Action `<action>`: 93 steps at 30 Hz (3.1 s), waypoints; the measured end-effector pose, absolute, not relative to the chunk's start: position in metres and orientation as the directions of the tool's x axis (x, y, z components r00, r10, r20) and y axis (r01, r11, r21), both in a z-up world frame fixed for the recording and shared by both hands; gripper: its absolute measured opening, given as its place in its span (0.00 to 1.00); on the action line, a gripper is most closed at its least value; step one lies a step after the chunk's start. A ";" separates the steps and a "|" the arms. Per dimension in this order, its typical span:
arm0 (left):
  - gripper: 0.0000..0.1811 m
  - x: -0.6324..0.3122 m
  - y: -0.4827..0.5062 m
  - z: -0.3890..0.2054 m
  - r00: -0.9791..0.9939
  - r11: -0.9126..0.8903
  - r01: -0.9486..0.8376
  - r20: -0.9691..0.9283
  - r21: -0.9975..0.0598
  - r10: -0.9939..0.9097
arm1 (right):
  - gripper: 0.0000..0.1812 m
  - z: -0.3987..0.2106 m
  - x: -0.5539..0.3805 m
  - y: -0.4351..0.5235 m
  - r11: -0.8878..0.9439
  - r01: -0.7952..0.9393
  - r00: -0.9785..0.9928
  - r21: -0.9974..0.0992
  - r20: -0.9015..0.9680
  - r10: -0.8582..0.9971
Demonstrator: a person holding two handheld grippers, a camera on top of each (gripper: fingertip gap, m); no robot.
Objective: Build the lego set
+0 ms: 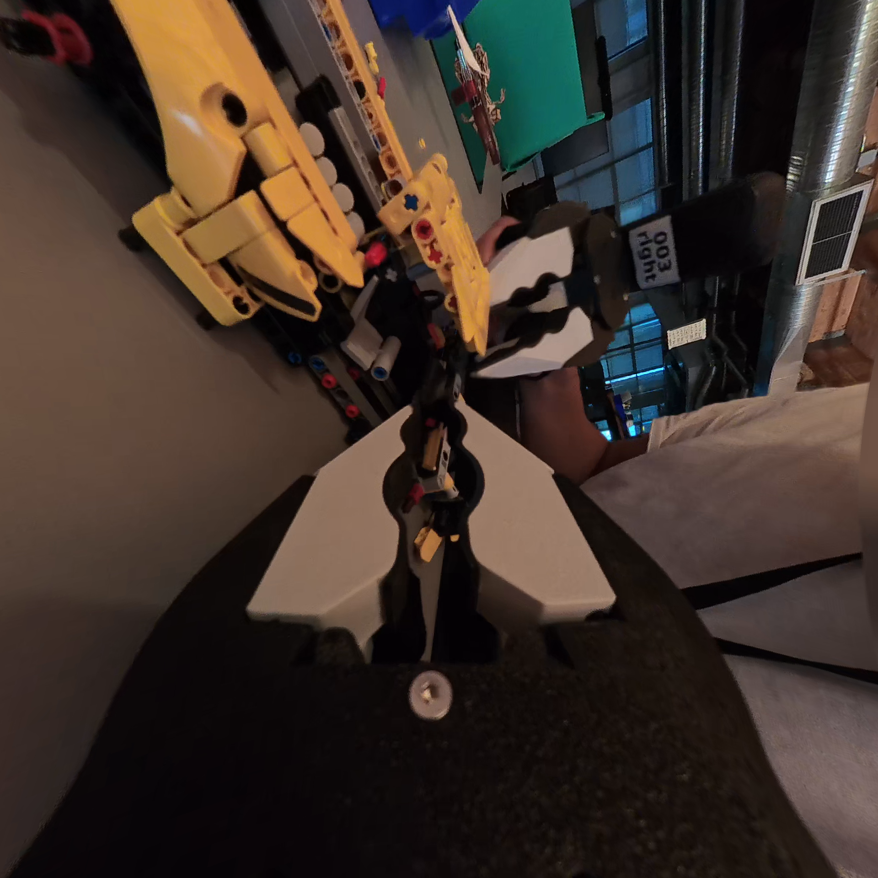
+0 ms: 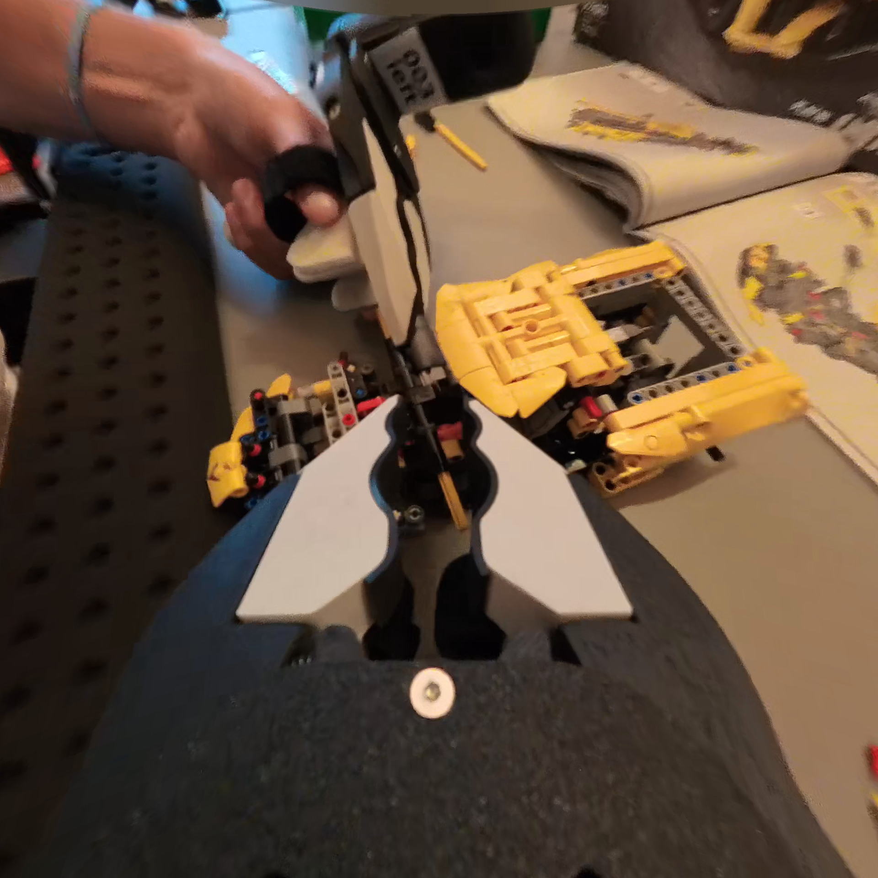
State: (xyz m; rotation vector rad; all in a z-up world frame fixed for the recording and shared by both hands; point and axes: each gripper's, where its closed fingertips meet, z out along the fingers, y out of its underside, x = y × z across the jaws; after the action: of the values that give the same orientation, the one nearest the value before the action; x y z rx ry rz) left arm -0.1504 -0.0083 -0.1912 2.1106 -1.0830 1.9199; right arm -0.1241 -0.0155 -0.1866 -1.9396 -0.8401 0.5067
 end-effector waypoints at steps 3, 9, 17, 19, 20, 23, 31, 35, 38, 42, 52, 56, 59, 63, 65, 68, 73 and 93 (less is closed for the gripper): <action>0.09 -0.157 -0.005 -0.187 -0.065 -0.737 -0.542 0.895 -0.403 -0.442 | 0.12 -0.179 -0.112 -0.020 -0.373 0.343 0.767 -0.862 0.028 0.641; 0.08 -0.157 -0.002 -0.186 -0.071 -0.746 -0.541 0.905 -0.389 -0.420 | 0.14 -0.198 -0.096 -0.035 -0.470 0.294 0.823 -0.833 -0.029 0.567; 0.04 -0.151 -0.002 -0.189 -0.044 -0.761 -0.540 0.915 -0.360 -0.402 | 0.07 -0.203 -0.096 -0.031 -0.429 0.336 0.780 -0.838 -0.009 0.626; 0.03 -0.151 -0.002 -0.188 -0.052 -0.750 -0.538 0.903 -0.386 -0.427 | 0.05 -0.203 -0.098 -0.032 -0.419 0.350 0.759 -0.838 -0.009 0.652; 0.03 -0.150 -0.002 -0.188 -0.057 -0.744 -0.537 0.897 -0.397 -0.438 | 0.05 -0.203 -0.098 -0.032 -0.406 0.363 0.748 -0.838 0.002 0.664; 0.03 -0.148 -0.001 -0.188 -0.053 -0.754 -0.525 0.899 -0.395 -0.434 | 0.04 -0.203 -0.100 -0.032 -0.379 0.401 0.722 -0.834 0.033 0.691; 0.03 -0.145 -0.009 -0.187 -0.094 -0.702 -0.582 0.892 -0.410 -0.443 | 0.05 -0.203 -0.093 -0.031 -0.357 0.396 0.701 -0.846 0.028 0.712; 0.03 -0.134 -0.019 -0.188 -0.048 -0.759 -0.541 0.915 -0.362 -0.402 | 0.14 -0.199 -0.072 -0.030 -0.466 0.354 0.791 -0.811 -0.006 0.611; 0.03 -0.127 -0.026 -0.189 -0.029 -0.784 -0.515 0.920 -0.348 -0.390 | 0.28 -0.170 -0.075 -0.036 -0.492 0.214 0.876 -0.844 -0.057 0.479; 0.04 -0.117 -0.037 -0.189 -0.036 -0.778 -0.532 0.926 -0.336 -0.375 | 0.43 -0.178 -0.111 -0.037 -0.557 0.107 0.945 -0.823 -0.090 0.315; 0.12 -0.152 -0.019 -0.186 -0.104 -0.634 -0.502 0.768 -0.589 -0.632 | 0.29 -0.194 -0.104 -0.024 -0.632 -0.022 0.992 -0.775 -0.096 0.082; 0.11 -0.151 -0.007 -0.183 -0.117 -0.539 -0.442 0.642 -0.717 -0.758 | 0.27 -0.197 -0.102 -0.025 -0.674 0.025 0.996 -0.738 -0.038 0.080; 0.11 -0.152 -0.006 -0.180 -0.131 -0.561 -0.433 0.665 -0.706 -0.735 | 0.29 -0.199 -0.102 -0.026 -0.688 0.064 0.997 -0.723 0.016 0.077; 0.10 -0.155 -0.003 -0.176 -0.138 -0.597 -0.409 0.694 -0.690 -0.707 | 0.28 -0.200 -0.101 -0.024 -0.695 0.055 0.998 -0.717 0.018 0.062; 0.10 -0.157 -0.004 -0.176 -0.137 -0.599 -0.411 0.696 -0.687 -0.705 | 0.28 -0.200 -0.100 -0.025 -0.690 0.062 0.997 -0.721 0.018 0.071; 0.09 -0.157 -0.005 -0.176 -0.135 -0.583 -0.414 0.680 -0.699 -0.720 | 0.28 -0.201 -0.099 -0.026 -0.692 0.081 0.996 -0.717 0.039 0.076; 0.09 -0.157 -0.008 -0.178 -0.135 -0.560 -0.425 0.662 -0.711 -0.738 | 0.28 -0.200 -0.099 -0.026 -0.684 0.064 0.997 -0.727 0.022 0.070; 0.30 -0.116 0.022 -0.186 -0.478 0.425 -0.496 -0.170 -0.757 -0.862 | 0.29 -0.195 -0.093 -0.034 -0.617 0.103 0.981 -0.780 -0.021 0.191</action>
State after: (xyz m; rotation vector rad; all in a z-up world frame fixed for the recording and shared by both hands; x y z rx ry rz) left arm -0.1165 0.0216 -0.1860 1.6495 -3.0781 1.2569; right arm -0.0930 -0.0337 -0.1955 -2.2395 -0.2046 0.1277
